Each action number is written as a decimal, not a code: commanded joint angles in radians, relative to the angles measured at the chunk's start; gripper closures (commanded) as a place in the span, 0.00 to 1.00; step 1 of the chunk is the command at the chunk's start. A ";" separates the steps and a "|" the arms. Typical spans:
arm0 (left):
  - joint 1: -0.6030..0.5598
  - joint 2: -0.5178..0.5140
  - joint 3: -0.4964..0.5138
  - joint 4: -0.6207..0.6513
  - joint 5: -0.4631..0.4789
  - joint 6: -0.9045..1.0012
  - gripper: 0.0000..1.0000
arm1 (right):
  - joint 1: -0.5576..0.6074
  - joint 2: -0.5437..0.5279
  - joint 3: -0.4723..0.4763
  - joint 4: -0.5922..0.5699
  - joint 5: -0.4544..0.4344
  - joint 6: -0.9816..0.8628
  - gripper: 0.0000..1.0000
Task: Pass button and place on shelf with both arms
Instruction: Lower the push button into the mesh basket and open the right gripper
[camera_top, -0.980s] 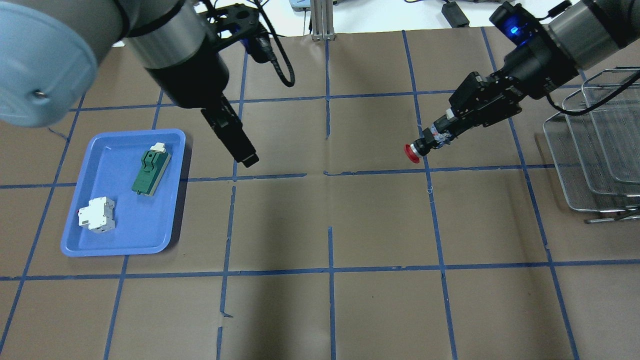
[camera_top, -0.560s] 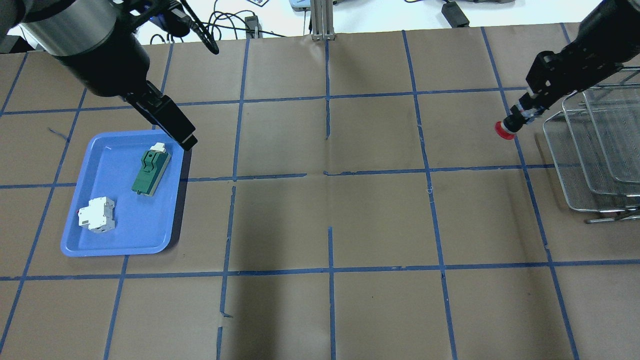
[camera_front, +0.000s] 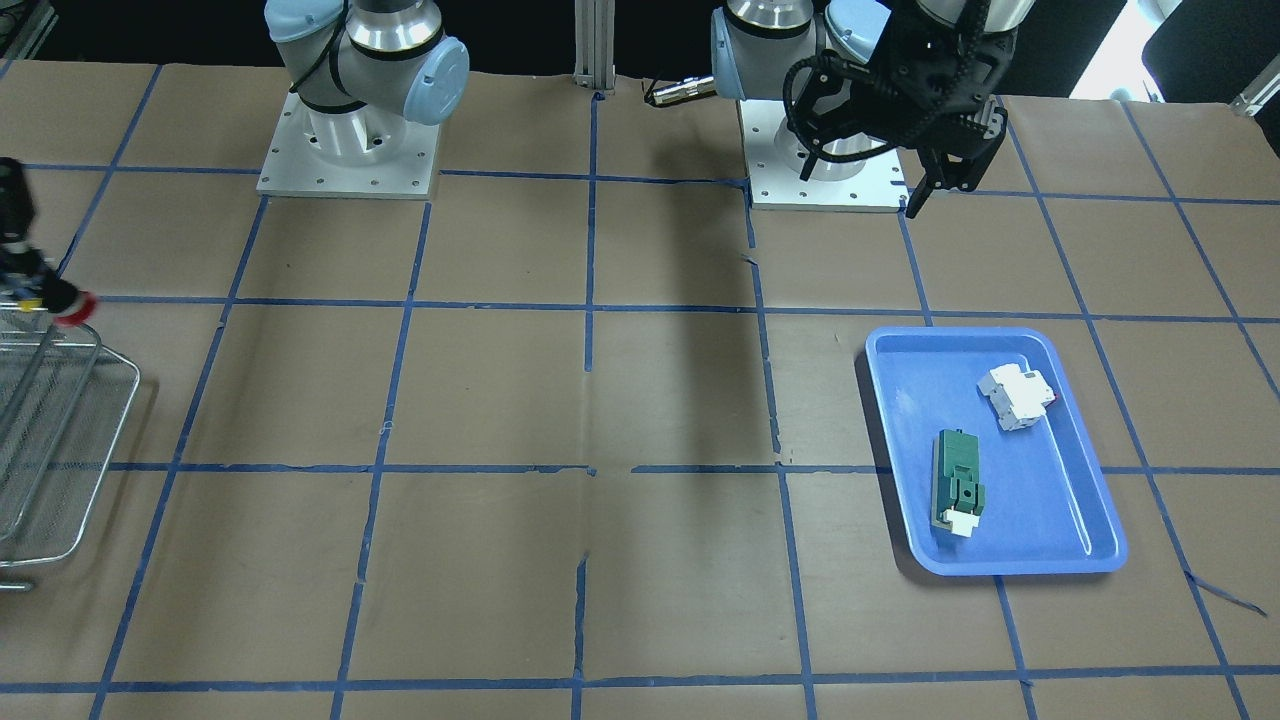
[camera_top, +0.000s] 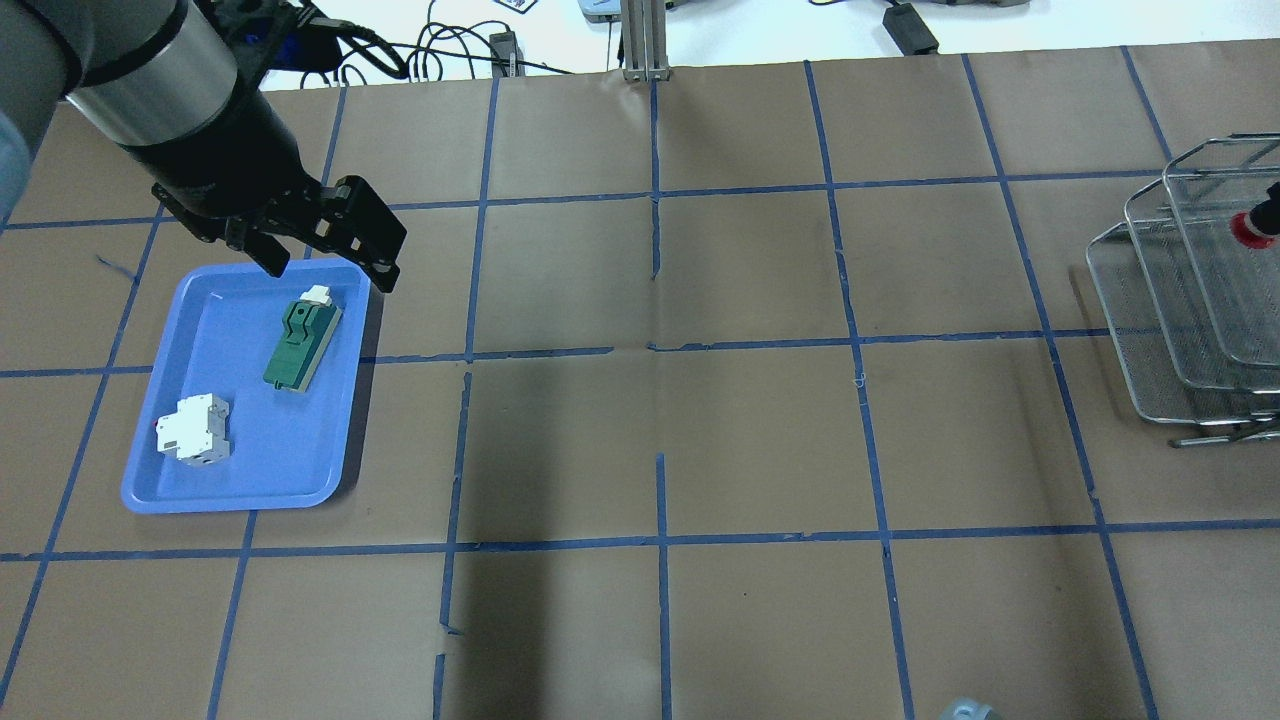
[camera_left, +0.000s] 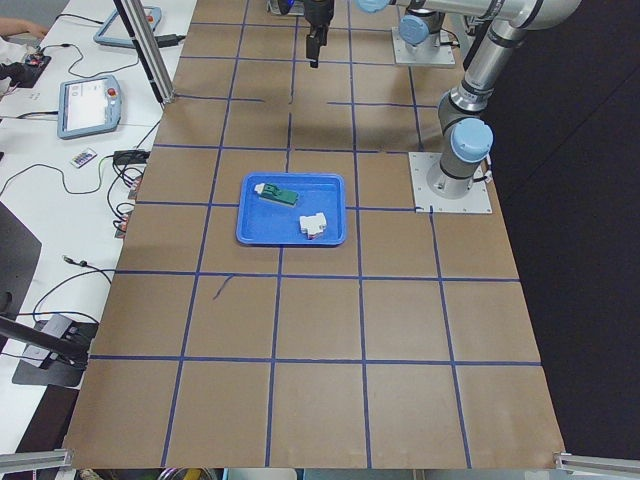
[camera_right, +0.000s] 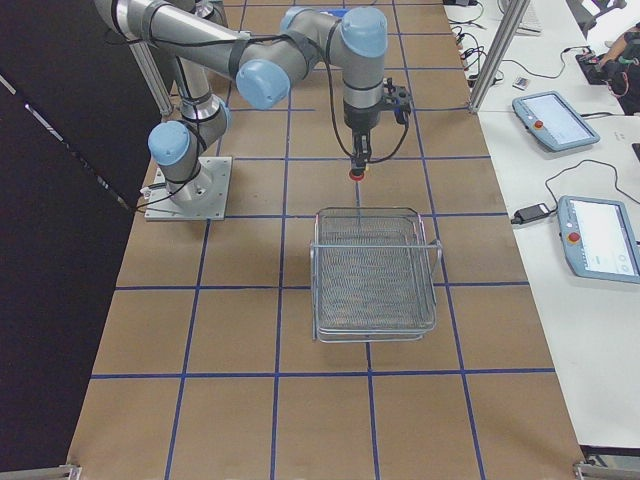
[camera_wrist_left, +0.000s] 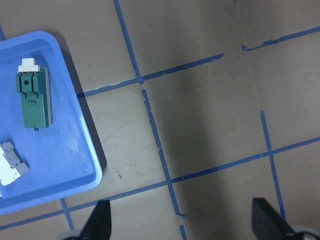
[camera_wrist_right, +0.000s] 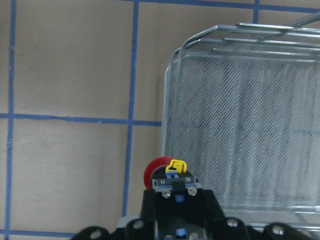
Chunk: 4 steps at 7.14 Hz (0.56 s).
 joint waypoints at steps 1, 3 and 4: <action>-0.004 0.015 -0.082 0.096 0.131 -0.054 0.00 | -0.087 0.101 0.001 -0.158 0.003 -0.150 0.71; -0.002 0.000 -0.061 0.101 0.121 -0.173 0.00 | -0.086 0.119 0.013 -0.187 0.001 -0.153 0.46; 0.012 -0.002 -0.037 0.091 0.033 -0.176 0.00 | -0.089 0.148 0.019 -0.189 -0.003 -0.203 0.46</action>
